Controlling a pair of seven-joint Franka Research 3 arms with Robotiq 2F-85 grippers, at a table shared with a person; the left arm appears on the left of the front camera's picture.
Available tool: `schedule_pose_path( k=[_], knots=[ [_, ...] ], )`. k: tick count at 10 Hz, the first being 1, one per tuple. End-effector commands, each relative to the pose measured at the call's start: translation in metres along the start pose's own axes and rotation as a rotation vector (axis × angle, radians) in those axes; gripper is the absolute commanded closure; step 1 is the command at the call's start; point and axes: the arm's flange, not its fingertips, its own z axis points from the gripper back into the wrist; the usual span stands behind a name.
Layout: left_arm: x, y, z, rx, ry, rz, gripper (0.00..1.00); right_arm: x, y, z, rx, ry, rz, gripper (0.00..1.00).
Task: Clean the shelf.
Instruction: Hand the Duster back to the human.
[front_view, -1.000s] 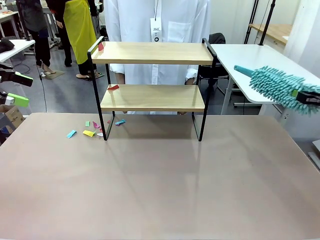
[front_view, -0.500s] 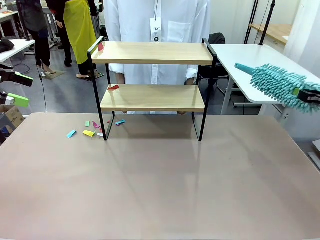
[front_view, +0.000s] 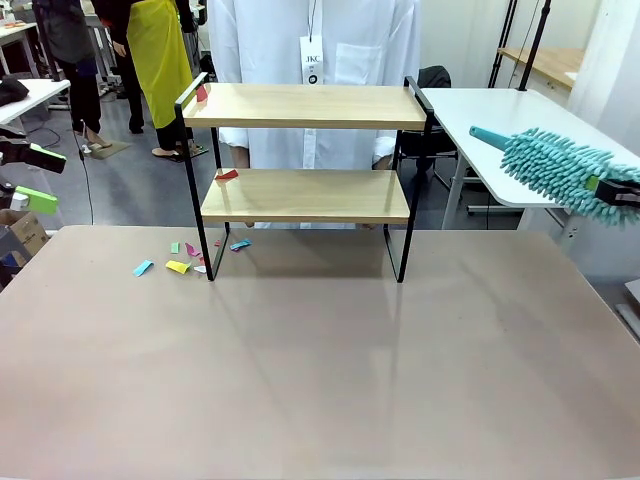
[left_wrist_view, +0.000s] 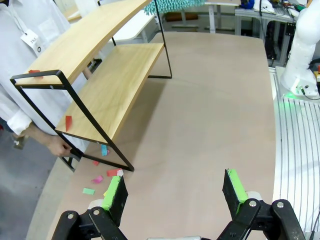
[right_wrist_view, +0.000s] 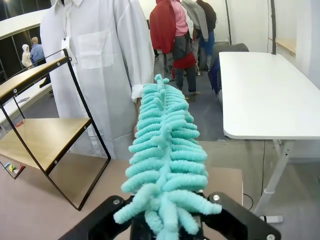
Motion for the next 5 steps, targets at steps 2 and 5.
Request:
schedule_pose_path(
  k=[2, 5],
  knots=[
    [0.0008, 0.0014, -0.0016, -0.001, -0.030, -0.017, 0.00, 0.0036, 0.0013, 0.0018, -0.005, 0.002, -0.001, 0.83],
    [0.0008, 0.0014, -0.0016, -0.001, -0.030, -0.017, 0.00, 0.0036, 0.0013, 0.0018, -0.005, 0.002, -0.001, 0.83]
  ],
)
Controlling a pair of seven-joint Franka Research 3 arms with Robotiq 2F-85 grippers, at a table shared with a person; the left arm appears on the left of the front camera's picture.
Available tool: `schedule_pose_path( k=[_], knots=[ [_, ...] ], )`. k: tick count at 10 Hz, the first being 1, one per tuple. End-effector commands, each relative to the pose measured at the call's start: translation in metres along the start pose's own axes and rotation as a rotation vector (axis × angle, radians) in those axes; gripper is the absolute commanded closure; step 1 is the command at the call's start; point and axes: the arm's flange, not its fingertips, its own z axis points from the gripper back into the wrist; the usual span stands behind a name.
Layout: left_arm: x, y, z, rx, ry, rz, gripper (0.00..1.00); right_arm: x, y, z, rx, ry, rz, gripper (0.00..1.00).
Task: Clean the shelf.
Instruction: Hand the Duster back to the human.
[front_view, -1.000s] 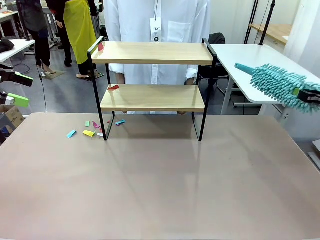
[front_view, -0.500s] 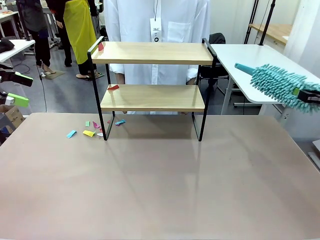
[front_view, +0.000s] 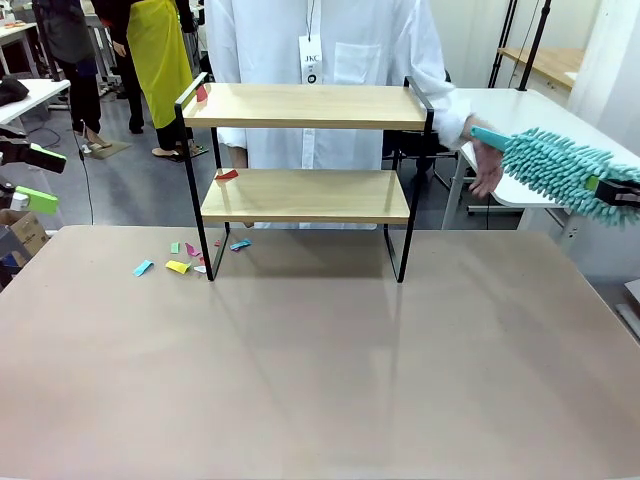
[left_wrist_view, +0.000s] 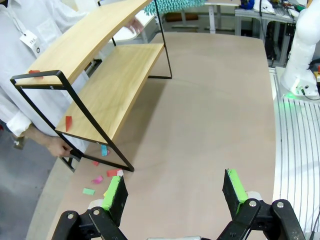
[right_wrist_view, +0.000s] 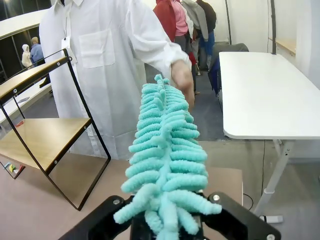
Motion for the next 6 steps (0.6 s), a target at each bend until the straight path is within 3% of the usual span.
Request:
schedule_pose_path(
  k=[1, 6],
  knots=[
    [0.0007, 0.0013, -0.0015, -0.001, -0.028, -0.017, 0.00, 0.0036, 0.0013, 0.0018, -0.005, 0.002, -0.001, 0.83],
    [0.0007, 0.0013, -0.0015, -0.001, -0.028, -0.017, 0.00, 0.0036, 0.0013, 0.0018, -0.005, 0.002, -0.001, 0.83]
  ],
)
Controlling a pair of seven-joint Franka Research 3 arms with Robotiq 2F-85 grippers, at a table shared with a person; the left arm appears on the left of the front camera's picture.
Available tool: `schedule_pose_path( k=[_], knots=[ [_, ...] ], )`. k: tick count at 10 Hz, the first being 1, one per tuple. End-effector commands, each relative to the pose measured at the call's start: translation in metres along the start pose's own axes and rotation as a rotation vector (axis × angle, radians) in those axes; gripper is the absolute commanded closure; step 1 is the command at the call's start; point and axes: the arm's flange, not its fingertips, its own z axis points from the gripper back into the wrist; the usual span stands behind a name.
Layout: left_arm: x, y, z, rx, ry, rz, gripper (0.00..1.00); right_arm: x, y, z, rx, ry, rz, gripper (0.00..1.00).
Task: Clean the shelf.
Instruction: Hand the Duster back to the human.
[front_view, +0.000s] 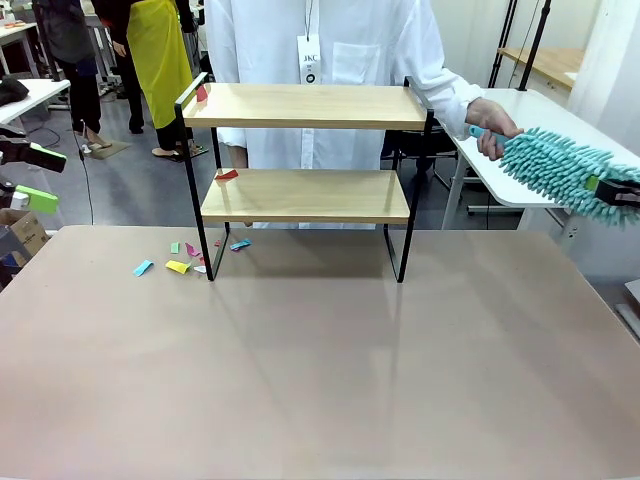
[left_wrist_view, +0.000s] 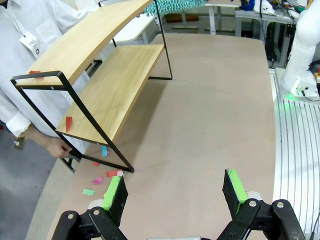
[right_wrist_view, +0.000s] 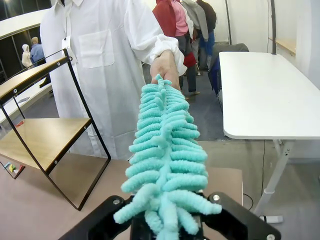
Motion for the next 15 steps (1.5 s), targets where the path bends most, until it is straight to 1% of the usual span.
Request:
schedule_pose_path(
  k=[1, 3, 4, 5, 6, 7, 8, 9, 12, 13, 14, 15],
  knots=[
    [0.001, 0.001, -0.002, -0.002, -0.023, -0.019, 0.00, 0.003, 0.001, 0.002, -0.005, 0.002, -0.001, 0.83],
    [0.001, 0.001, -0.002, -0.002, -0.023, -0.019, 0.00, 0.003, 0.001, 0.002, -0.005, 0.002, -0.001, 0.83],
    [0.001, 0.001, -0.002, -0.002, -0.023, -0.019, 0.00, 0.000, 0.000, 0.000, 0.000, 0.000, 0.000, 0.24],
    [0.001, 0.001, -0.002, -0.002, -0.023, -0.019, 0.00, 0.002, 0.001, 0.002, -0.004, 0.006, -0.003, 0.24],
    [0.001, 0.001, -0.002, -0.002, -0.023, -0.019, 0.00, 0.008, 0.001, 0.004, -0.001, 0.014, -0.008, 0.00],
    [0.001, 0.001, -0.002, -0.002, -0.023, -0.019, 0.00, 0.016, 0.000, 0.009, 0.006, 0.015, -0.021, 0.19],
    [0.001, 0.001, -0.002, -0.002, -0.023, -0.019, 0.00, 0.029, -0.001, 0.015, 0.002, -0.006, -0.028, 0.00],
    [0.001, 0.001, -0.002, -0.002, -0.023, -0.019, 0.00, 0.045, -0.004, 0.021, -0.003, -0.029, -0.046, 0.00],
    [0.001, 0.001, -0.002, -0.002, -0.023, -0.019, 0.00, 0.107, -0.028, 0.037, -0.017, -0.127, -0.197, 0.00],
    [0.001, 0.001, -0.002, -0.002, -0.023, -0.019, 0.00, 0.127, -0.046, 0.041, -0.023, -0.155, -0.283, 0.00],
    [0.001, 0.001, -0.002, -0.002, -0.023, -0.019, 0.00, 0.146, -0.071, 0.047, -0.027, -0.190, -0.402, 0.00],
    [0.001, 0.001, -0.002, -0.002, -0.023, -0.019, 0.00, 0.159, -0.094, 0.056, -0.035, -0.221, -0.490, 0.00]
  ],
)
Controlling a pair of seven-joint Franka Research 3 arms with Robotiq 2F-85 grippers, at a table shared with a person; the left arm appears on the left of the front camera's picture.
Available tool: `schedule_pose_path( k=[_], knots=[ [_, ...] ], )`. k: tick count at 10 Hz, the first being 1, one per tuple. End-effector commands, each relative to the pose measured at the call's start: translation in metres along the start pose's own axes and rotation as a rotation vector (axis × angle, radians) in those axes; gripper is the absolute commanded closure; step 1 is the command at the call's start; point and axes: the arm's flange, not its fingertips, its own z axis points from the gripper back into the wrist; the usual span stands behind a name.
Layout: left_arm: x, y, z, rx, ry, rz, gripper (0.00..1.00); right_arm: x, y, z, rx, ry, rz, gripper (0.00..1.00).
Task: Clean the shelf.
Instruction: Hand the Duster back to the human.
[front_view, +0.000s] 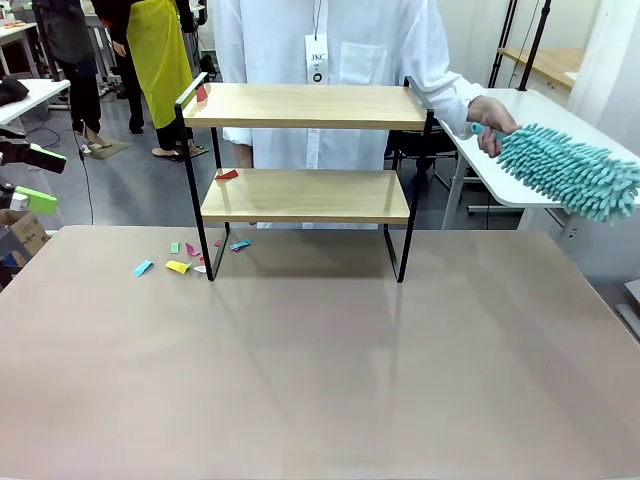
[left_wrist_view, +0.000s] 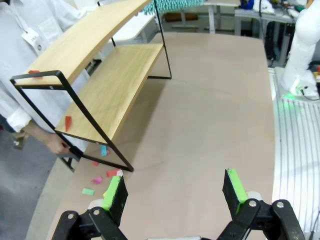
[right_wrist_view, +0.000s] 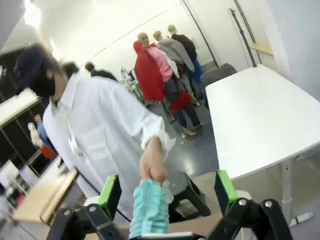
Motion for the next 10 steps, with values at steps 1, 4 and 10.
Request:
schedule_pose_path(
  k=[1, 4, 10],
  knots=[
    [0.001, 0.002, -0.002, 0.001, -0.028, -0.018, 0.00, 0.035, -0.033, -0.002, -0.010, -0.038, -0.158, 0.00],
    [0.001, 0.002, -0.002, 0.001, -0.028, -0.018, 0.00, 0.042, -0.068, -0.004, -0.014, -0.079, -0.259, 0.00],
    [0.001, 0.002, -0.002, 0.001, -0.028, -0.018, 0.00, 0.039, -0.056, 0.006, -0.052, -0.064, -0.182, 0.00]
  ],
)
